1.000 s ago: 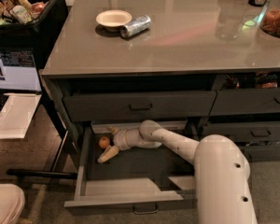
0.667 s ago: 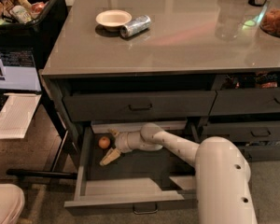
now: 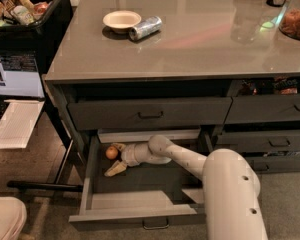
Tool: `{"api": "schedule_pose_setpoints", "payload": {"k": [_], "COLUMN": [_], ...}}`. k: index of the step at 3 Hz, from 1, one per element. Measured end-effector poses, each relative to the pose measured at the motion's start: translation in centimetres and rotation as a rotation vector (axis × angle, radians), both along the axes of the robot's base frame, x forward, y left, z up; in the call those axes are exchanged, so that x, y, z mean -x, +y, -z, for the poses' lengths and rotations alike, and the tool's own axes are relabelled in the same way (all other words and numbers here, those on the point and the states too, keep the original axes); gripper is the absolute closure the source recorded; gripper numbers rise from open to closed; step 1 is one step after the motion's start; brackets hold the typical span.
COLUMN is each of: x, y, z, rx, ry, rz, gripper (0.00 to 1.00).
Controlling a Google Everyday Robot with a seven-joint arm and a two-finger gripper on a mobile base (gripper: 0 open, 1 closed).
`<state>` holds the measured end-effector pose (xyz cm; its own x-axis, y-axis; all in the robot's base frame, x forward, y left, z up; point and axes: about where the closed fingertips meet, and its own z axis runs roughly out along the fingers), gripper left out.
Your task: Pick orange from middle drawer and place on counter
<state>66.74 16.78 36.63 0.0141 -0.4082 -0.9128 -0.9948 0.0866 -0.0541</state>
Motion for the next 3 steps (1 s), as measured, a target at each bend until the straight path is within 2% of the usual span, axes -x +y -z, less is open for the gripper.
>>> {"api": "schedule_pose_setpoints", "payload": {"k": [1,3], "x": [-0.2,0.0], "y": [0.7,0.5], "z": [1.5,0.2], "rx": [-0.015,-0.035], "ry": [0.015,0.003], "rz": [-0.013,-0.003], "gripper": [0.43,0.89]}}
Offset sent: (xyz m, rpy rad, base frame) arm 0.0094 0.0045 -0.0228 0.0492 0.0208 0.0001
